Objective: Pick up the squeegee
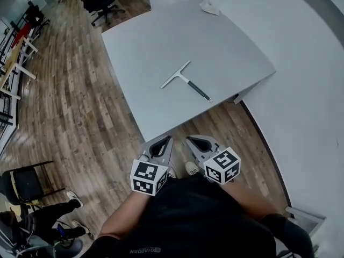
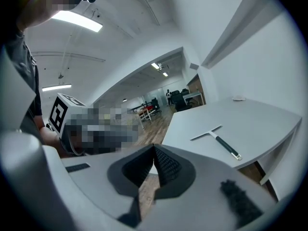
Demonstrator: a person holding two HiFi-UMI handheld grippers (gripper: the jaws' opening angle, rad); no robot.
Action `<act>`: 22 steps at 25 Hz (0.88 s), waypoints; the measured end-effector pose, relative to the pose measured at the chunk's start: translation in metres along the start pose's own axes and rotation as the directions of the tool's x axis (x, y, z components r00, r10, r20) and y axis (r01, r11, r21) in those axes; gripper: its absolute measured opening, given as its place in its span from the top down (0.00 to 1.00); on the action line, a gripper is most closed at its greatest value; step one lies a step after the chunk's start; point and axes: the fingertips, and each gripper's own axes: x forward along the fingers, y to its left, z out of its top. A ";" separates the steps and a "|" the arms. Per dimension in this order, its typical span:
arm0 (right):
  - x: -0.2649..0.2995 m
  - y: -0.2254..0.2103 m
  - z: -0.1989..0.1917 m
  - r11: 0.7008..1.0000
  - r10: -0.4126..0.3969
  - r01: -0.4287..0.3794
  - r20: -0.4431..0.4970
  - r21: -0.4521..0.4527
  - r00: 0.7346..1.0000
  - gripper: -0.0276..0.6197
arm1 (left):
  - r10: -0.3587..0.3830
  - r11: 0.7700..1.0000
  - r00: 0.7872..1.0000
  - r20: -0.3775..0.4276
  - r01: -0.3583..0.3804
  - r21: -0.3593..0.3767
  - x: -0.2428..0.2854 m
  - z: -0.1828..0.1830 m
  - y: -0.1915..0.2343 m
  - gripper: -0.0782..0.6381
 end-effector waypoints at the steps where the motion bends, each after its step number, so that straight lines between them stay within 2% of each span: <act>1: 0.004 0.003 -0.001 1.000 -0.006 0.006 -0.004 0.000 1.000 0.95 | -0.005 1.000 1.000 0.001 0.005 -0.004 -0.002 -0.001 0.005 0.88; 7: 0.017 0.020 -0.003 0.998 -0.064 0.064 -0.018 0.001 0.998 0.95 | -0.059 0.998 0.998 -0.009 0.059 -0.017 -0.015 -0.013 0.022 0.88; 15: 0.008 0.019 -0.022 0.985 -0.172 0.172 -0.026 0.027 0.985 0.95 | -0.161 0.987 0.987 -0.014 0.161 0.011 -0.007 -0.026 0.020 0.88; 22: -0.001 0.012 -0.012 0.979 -0.204 0.204 -0.015 0.014 0.979 0.95 | -0.185 0.982 0.983 -0.012 0.185 0.020 -0.002 -0.022 0.014 0.88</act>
